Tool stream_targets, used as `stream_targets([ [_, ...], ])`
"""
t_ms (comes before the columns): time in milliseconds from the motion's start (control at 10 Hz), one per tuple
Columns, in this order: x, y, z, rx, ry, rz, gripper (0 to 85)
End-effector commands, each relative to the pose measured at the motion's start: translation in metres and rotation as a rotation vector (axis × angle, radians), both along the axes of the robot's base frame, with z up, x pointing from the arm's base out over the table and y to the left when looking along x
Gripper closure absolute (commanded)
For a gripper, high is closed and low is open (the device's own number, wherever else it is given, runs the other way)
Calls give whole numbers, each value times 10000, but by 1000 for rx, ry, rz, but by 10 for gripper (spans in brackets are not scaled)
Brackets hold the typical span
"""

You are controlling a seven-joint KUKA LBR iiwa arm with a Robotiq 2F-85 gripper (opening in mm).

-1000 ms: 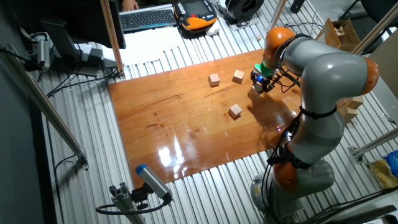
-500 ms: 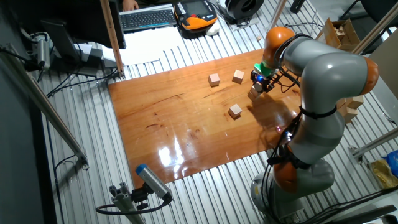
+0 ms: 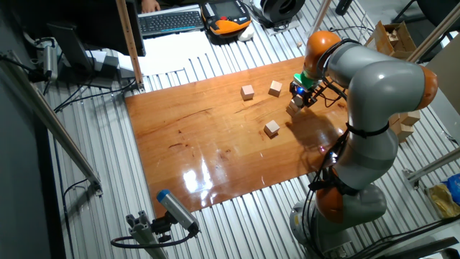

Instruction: Stack the blocks in a vertical line of five

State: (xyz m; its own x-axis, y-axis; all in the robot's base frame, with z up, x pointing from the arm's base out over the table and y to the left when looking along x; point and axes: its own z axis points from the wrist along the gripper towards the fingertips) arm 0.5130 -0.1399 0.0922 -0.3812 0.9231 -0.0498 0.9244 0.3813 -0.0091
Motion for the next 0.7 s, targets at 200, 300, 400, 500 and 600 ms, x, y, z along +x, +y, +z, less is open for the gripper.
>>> stream_targets([
  [200, -3, 0, -4, 3, -1, -1, 510],
  [300, -3, 3, -8, 5, -1, -4, 510],
  [400, -4, 8, -12, 5, -1, -6, 510],
  [500, -4, 16, -18, 5, -1, -11, 340],
  [600, -5, 22, -22, 5, -1, -15, 340],
])
